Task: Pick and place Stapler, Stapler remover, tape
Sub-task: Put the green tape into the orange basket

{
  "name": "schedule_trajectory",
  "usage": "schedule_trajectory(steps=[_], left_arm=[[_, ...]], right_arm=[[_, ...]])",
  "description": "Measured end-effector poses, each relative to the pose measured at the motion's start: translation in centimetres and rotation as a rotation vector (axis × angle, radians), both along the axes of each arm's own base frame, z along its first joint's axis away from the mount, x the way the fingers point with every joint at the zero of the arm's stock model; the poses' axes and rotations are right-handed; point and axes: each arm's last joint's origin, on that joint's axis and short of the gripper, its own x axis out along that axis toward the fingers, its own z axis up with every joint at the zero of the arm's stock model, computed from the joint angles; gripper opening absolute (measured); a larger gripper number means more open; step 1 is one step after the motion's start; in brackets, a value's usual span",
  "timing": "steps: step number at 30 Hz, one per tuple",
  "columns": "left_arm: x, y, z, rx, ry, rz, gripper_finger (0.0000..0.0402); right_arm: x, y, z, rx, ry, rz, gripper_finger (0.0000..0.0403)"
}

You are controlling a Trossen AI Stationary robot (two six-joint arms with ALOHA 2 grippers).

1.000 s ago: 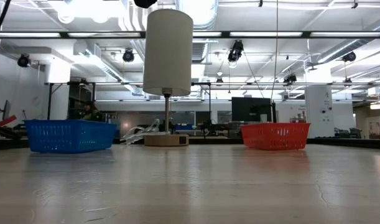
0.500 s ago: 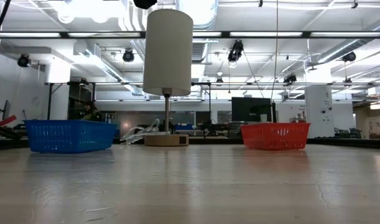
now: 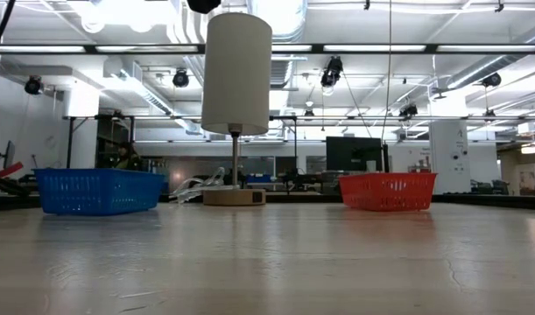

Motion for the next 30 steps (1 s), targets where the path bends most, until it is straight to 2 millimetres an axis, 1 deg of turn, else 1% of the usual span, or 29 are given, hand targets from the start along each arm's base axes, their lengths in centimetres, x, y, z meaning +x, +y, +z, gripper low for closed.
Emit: schedule_trajectory(steps=[7, 12, 20, 24, 30], left_arm=[[0.0, 0.0, -0.1, 0.001, 0.002, 0.0, 0.0165], [0.0, 0.0, -0.1, 0.001, 0.002, 0.0, 0.0165], [0.0, 0.1, -0.1, 0.001, 0.002, 0.005, 0.0165], [0.0, 0.1, -0.1, 0.001, 0.002, 0.006, 0.0165], [0.0, 0.1, -0.1, 0.002, 0.004, 0.007, 0.0165]], right_arm=[[0.4, 0.6, -1.4, -0.025, 0.017, 0.038, 0.0038], [0.6, 1.1, -1.9, -0.01, 0.014, 0.048, 0.0038], [0.6, 1.1, -2.3, -0.033, 0.013, 0.075, 0.004], [0.6, 1.0, -2.5, -0.044, 0.012, 0.097, 0.0054], [0.6, 0.9, -2.6, -0.063, 0.013, 0.103, 0.0092]])
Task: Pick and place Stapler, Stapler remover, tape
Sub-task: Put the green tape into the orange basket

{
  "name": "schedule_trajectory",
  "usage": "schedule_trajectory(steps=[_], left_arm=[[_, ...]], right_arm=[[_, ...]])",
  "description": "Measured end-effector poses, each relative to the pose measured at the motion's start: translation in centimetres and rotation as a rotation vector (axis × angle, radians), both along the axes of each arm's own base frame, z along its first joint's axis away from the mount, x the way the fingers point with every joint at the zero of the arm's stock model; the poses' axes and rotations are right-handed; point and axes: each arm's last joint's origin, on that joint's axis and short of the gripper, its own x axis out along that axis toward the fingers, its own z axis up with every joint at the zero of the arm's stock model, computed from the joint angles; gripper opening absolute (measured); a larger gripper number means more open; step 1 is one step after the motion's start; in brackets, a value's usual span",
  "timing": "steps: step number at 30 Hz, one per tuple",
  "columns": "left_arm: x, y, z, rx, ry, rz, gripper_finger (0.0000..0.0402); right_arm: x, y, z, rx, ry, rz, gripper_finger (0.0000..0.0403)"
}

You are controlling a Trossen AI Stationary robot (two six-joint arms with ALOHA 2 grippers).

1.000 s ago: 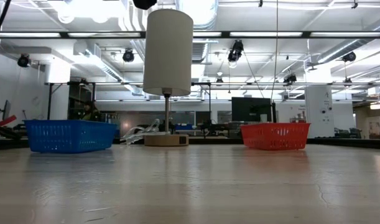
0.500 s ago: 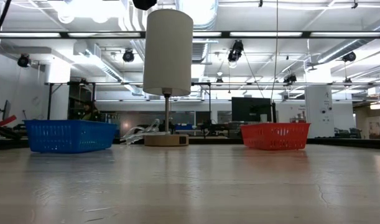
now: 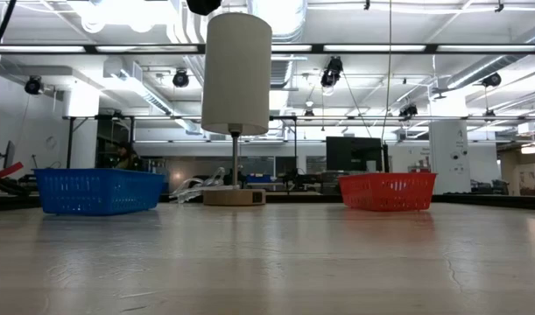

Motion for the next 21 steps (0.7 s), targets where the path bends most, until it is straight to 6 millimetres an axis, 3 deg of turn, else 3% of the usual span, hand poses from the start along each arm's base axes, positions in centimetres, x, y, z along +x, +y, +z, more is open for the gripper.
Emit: schedule_trajectory(steps=[13, 21], left_arm=[[0.0, 0.1, -0.1, 0.001, 0.003, 0.004, 0.0165], [0.2, 0.4, -0.1, 0.004, 0.009, 0.011, 0.0165]], right_arm=[[-0.5, -0.6, 1.0, 0.002, 0.041, -0.007, 0.0195], [-0.6, -1.0, 0.6, -0.032, 0.029, -0.014, 0.019]])
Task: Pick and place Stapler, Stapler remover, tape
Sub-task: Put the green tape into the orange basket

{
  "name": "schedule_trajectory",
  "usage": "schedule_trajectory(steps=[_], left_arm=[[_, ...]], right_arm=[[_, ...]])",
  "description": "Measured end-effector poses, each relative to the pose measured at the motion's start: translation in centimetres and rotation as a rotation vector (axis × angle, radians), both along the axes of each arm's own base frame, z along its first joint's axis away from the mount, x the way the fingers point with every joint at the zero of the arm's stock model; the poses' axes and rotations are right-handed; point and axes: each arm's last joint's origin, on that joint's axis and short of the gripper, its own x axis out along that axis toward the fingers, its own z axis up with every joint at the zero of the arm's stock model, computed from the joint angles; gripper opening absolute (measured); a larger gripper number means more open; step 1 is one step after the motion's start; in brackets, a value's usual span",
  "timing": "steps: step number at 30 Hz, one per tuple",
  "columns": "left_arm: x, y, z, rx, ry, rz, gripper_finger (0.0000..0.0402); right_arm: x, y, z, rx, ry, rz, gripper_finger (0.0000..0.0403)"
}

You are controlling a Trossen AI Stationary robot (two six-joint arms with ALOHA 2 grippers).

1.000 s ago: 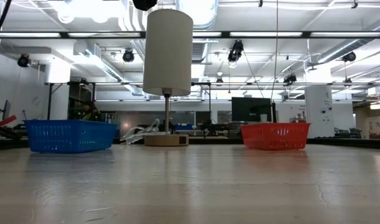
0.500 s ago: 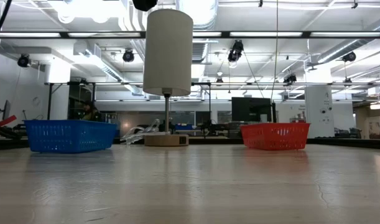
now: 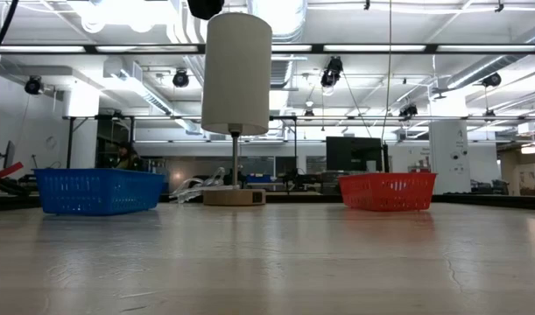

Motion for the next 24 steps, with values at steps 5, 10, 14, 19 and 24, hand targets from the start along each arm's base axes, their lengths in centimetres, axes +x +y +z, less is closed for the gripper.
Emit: schedule_trajectory(steps=[5, 10, 14, 19, 24], left_arm=[[0.0, 0.0, -0.1, -0.007, 0.004, -0.001, 0.0165], [0.0, 0.0, -0.1, -0.007, 0.007, -0.001, 0.0165], [0.0, 0.0, -0.2, -0.006, 0.014, -0.001, 0.0165], [0.1, 0.1, -0.2, -0.007, 0.017, 0.002, 0.0165], [0.1, 0.1, -0.2, -0.016, 0.016, 0.001, 0.0165]], right_arm=[[-0.1, -0.1, -0.3, -0.006, 0.003, -0.002, 0.014], [-0.1, -0.1, -0.3, 0.004, 0.009, 0.022, 0.0061], [0.1, 0.0, 0.2, 0.042, 0.035, 0.033, 0.0026], [0.2, 0.2, 0.6, 0.067, 0.052, 0.046, 0.0037], [0.2, 0.4, 0.9, 0.108, 0.086, 0.055, 0.0035]])
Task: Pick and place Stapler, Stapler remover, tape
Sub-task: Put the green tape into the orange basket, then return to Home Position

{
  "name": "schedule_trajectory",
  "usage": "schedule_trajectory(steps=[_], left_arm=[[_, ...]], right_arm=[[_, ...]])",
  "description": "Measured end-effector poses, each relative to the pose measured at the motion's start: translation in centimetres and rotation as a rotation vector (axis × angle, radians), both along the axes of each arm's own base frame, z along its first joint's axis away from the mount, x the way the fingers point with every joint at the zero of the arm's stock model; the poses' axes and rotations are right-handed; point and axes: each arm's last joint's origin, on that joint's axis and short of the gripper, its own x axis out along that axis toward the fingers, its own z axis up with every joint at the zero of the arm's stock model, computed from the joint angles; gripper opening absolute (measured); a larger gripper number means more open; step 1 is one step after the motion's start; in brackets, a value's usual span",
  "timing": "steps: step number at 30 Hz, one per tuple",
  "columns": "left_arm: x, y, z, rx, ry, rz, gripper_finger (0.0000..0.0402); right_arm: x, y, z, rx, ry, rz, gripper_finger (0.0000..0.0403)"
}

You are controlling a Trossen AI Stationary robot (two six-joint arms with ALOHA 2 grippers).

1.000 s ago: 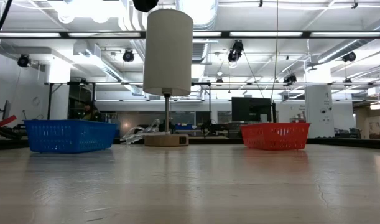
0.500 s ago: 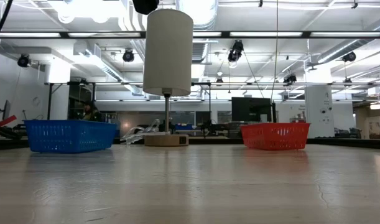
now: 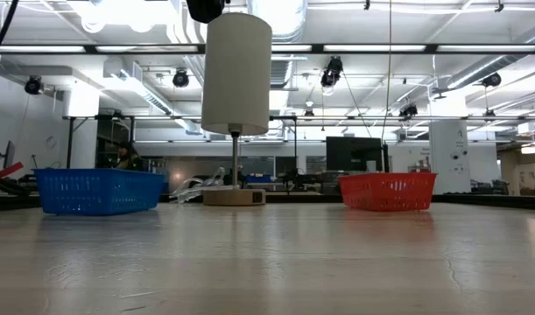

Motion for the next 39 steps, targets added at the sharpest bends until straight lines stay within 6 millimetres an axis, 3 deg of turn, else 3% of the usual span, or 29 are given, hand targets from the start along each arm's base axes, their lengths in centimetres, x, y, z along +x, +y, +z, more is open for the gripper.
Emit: schedule_trajectory(steps=[6, 19, 28, 34, 39], left_arm=[[0.0, 0.0, 0.0, 0.0, 0.0, 0.001, 0.0165], [0.0, 0.0, -0.2, 0.007, 0.015, 0.0, 0.0165], [0.0, 0.0, -0.2, 0.006, 0.015, 0.001, 0.0165], [0.0, 0.1, -0.1, 0.006, 0.014, 0.002, 0.0165], [0.0, 0.1, -0.2, 0.007, 0.016, 0.003, 0.0165]], right_arm=[[0.7, 0.0, 0.6, 0.036, -0.028, 0.028, 0.0035], [1.0, -0.7, -2.0, 0.094, -0.076, 0.028, 0.0035], [0.4, -1.4, -2.9, 0.038, -0.032, -0.006, 0.009], [0.2, -1.8, -1.6, 0.078, -0.028, -0.021, 0.0134], [-0.7, -3.2, 0.0, 0.023, 0.001, -0.09, 0.0143]])
